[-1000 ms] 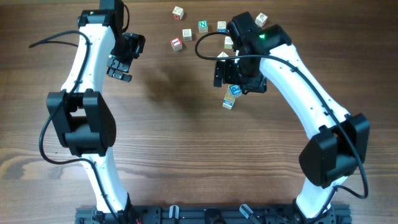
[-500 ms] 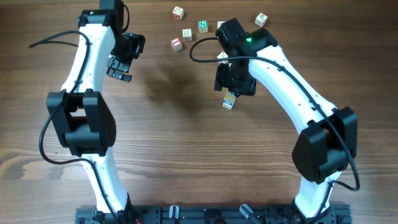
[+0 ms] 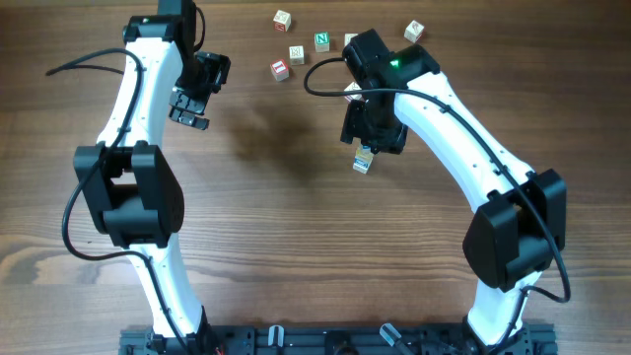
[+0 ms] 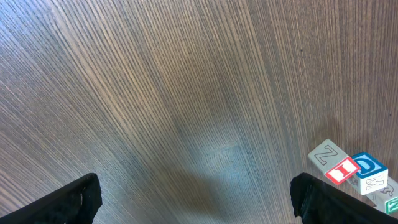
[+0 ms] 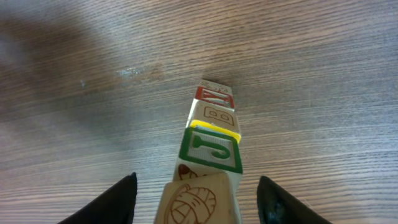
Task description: Form a tower
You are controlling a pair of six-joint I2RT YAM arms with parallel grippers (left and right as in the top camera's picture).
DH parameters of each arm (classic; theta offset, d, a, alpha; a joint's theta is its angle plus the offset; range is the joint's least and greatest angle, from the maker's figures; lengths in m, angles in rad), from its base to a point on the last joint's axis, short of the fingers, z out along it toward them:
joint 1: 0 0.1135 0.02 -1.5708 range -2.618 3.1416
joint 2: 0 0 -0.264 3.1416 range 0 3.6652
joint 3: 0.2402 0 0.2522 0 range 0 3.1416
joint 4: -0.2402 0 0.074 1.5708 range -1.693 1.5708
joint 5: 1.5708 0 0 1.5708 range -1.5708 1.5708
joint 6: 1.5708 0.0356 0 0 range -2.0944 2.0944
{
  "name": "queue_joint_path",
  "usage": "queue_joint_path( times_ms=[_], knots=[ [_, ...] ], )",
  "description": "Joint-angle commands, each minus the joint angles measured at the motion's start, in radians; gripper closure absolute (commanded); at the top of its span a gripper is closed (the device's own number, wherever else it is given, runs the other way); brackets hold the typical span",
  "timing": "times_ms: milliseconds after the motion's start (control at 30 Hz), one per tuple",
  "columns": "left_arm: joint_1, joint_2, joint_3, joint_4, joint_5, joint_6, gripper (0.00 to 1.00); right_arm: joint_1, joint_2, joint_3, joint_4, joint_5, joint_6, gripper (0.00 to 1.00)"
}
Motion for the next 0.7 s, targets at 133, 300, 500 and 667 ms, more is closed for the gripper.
queue_joint_path(
  times_ms=[133, 300, 500, 667],
  knots=[
    [0.003, -0.03, -0.005, 0.0, -0.01, 0.012, 0.0, 0.003, 0.018, -0.067, 0.014, 0.01, 0.074, 0.58],
    [0.003, -0.03, -0.005, 0.0, -0.01, 0.012, 0.0, 0.003, 0.018, -0.067, 0.036, -0.006, 0.074, 0.62],
    [0.003, -0.03, -0.005, 0.0, -0.01, 0.012, 0.0, 0.003, 0.017, -0.05, 0.058, -0.044, 0.069, 0.78],
    [0.003, -0.03, -0.005, 0.0, -0.01, 0.012, 0.0, 0.003, 0.016, 0.043, 0.0, -0.05, 0.067, 0.96]
  ],
)
